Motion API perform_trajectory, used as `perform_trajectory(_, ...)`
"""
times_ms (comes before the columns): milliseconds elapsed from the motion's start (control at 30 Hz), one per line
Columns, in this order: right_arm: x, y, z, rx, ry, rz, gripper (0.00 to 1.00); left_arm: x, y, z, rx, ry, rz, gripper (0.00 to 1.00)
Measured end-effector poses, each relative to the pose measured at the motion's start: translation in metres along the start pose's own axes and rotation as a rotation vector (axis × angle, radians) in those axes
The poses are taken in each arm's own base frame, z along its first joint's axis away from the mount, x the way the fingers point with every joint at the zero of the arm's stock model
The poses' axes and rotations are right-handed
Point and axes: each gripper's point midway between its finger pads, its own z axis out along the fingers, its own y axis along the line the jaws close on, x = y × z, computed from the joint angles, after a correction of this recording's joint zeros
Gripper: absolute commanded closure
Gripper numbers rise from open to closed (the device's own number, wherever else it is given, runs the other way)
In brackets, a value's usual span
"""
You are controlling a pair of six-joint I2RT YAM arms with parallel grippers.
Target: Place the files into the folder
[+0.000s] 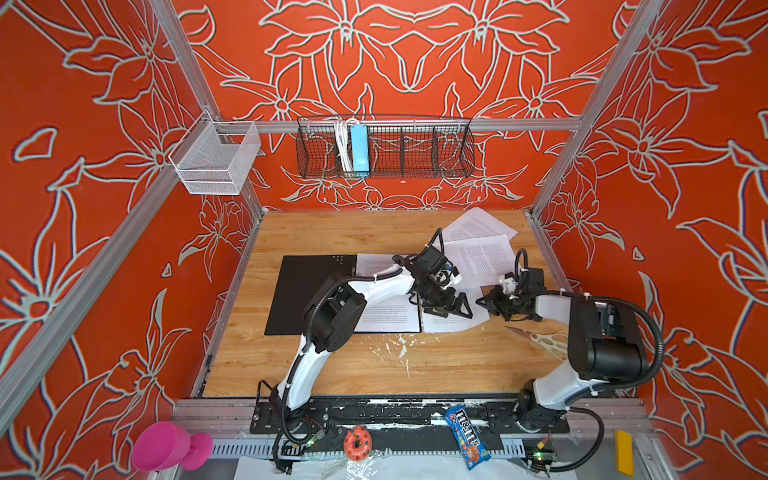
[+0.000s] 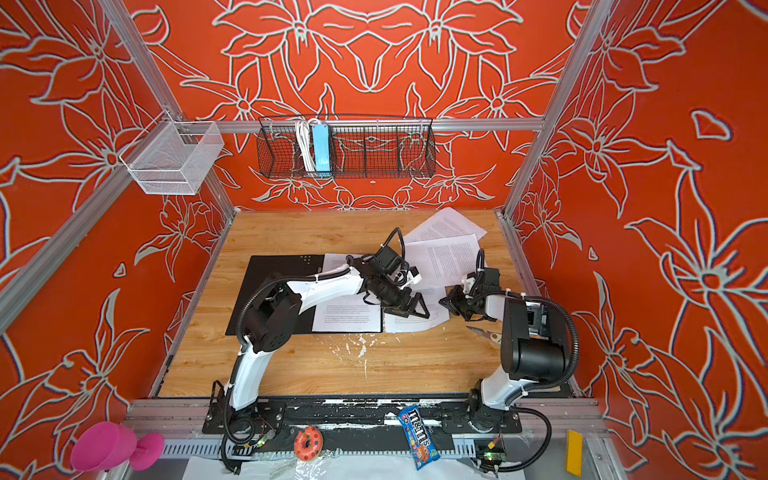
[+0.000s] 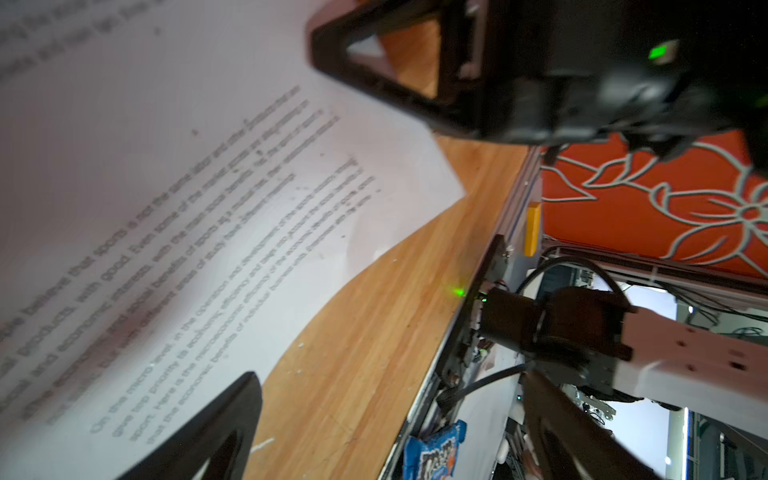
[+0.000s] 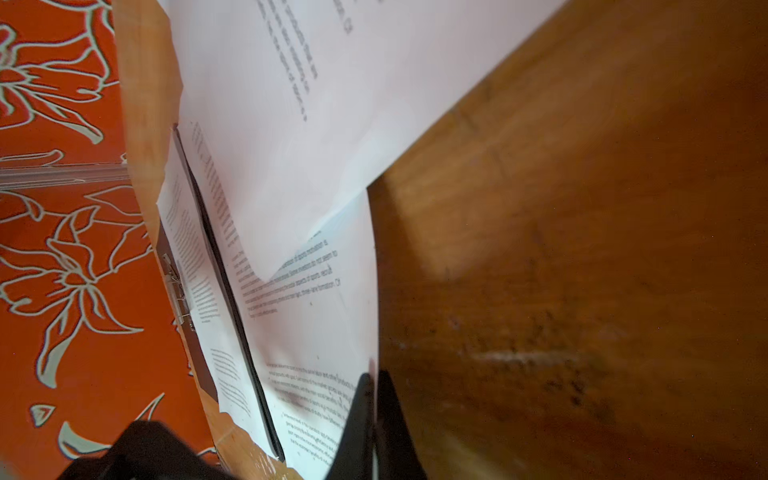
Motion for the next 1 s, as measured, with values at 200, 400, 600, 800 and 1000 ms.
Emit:
perform_trajectory(200, 0.004, 0.000, -0.005, 0.010, -0.005, 0.002, 1.00, -0.006, -0.087, -0.071, 0.093, -0.138, 0.130, 0.02)
perform_trajectory(400, 0.005, 0.037, -0.045, -0.052, -0.095, -0.068, 1.00, 0.020, -0.123, -0.151, 0.012, -0.343, 0.249, 0.02)
perform_trajectory(600, 0.019, 0.076, -0.093, -0.140, -0.181, -0.100, 1.00, 0.062, -0.090, -0.198, -0.200, -0.489, 0.278, 0.02)
perform_trajectory(800, 0.032, 0.122, -0.143, -0.250, -0.248, -0.128, 1.00, 0.104, -0.068, -0.238, -0.348, -0.621, 0.353, 0.02)
perform_trajectory(1000, 0.038, 0.181, -0.200, -0.380, -0.326, -0.199, 1.00, 0.134, -0.046, -0.255, -0.426, -0.696, 0.391, 0.02)
